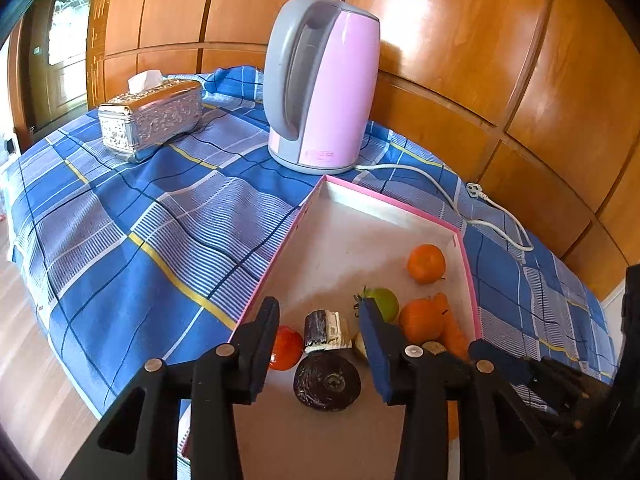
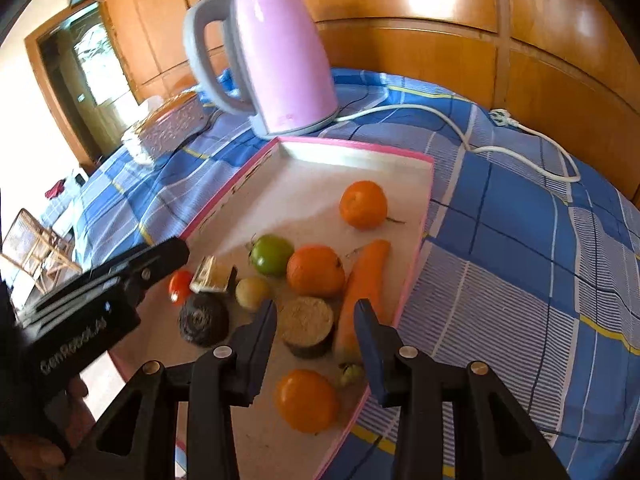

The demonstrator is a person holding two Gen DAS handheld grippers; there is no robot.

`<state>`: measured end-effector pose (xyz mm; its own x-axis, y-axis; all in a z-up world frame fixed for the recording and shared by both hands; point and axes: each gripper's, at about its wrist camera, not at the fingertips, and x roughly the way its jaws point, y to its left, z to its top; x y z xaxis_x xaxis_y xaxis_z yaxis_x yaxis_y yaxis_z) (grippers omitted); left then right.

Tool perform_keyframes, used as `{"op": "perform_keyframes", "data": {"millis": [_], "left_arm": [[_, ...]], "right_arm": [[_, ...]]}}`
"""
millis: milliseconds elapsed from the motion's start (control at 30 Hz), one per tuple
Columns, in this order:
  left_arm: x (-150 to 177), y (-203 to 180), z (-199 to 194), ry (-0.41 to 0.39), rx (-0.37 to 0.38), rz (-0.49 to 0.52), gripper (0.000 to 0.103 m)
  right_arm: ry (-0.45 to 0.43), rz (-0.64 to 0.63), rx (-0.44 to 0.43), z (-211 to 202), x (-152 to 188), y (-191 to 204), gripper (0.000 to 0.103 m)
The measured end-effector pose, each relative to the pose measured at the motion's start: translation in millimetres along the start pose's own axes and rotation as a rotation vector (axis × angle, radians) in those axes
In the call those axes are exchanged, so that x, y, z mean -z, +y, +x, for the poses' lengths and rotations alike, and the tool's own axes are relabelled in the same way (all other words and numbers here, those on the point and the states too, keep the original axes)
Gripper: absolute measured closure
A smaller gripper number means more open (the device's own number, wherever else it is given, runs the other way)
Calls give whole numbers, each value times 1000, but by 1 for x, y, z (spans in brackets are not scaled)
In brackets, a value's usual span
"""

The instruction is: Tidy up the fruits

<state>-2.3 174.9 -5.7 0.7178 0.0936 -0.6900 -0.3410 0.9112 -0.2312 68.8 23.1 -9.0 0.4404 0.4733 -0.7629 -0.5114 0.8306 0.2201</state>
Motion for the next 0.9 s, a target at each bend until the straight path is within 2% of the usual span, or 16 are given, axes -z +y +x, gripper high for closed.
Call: {"op": "perform_keyframes", "data": {"millis": [100,367,467,600,900], "left_arm": [[1,1,-2,-2,-7,-3,60],[4,1,-10,-19,-25,6,52],[7,-1,-14,-31,-36,18,45],[13,-4,-22,-56,-48,43,41],[31,-18,-38,-96,-43,68,22]], "right_arm": [[-2,-33,16,2,2,5,62],[-10,-2,17,-2,0,3,62],[-28,13,22,-9,2,3,62],[-91,55,54,-28,8,-2,62],[-165,107,160,-54,29,-14,59]]}}
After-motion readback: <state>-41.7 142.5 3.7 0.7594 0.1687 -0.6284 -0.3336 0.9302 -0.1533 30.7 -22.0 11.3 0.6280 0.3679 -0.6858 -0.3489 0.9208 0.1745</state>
